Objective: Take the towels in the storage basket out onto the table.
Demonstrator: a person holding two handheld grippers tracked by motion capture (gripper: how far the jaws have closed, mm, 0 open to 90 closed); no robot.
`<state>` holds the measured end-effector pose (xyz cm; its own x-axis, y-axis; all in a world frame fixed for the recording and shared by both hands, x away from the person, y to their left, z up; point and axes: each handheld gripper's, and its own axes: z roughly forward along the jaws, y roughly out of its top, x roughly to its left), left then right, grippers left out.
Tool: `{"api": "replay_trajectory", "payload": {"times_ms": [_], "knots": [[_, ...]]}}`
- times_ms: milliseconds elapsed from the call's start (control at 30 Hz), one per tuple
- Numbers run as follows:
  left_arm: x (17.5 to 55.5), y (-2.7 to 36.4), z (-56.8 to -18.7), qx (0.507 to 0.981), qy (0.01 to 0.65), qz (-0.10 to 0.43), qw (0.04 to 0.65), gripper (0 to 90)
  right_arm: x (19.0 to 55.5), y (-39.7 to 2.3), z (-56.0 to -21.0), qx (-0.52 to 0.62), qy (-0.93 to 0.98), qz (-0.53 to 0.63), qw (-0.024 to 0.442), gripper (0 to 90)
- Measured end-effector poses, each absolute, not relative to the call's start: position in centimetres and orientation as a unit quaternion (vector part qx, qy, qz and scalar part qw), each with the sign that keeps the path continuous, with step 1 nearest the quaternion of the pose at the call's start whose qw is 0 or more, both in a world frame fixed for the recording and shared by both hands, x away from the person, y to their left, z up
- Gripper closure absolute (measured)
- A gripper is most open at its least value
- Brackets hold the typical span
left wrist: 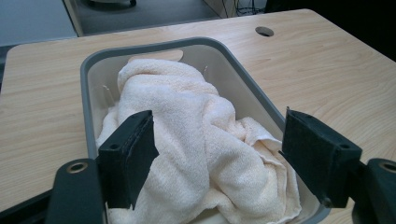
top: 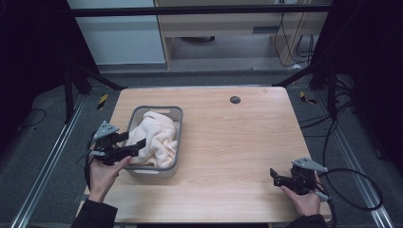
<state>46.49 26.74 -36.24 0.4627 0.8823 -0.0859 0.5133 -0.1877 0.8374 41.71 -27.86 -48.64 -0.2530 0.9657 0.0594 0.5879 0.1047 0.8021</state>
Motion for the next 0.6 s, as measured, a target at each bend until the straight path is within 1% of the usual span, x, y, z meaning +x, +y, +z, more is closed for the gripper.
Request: {"api": "replay_trajectory", "payload": {"times_ms": [600], "knots": [[50.4, 24.7, -36.1, 0.77, 0.473, 0.207, 0.377, 23.3, 41.9, -27.9, -48.8, 0.556, 0.702, 0.371, 0.247, 7.0]]}}
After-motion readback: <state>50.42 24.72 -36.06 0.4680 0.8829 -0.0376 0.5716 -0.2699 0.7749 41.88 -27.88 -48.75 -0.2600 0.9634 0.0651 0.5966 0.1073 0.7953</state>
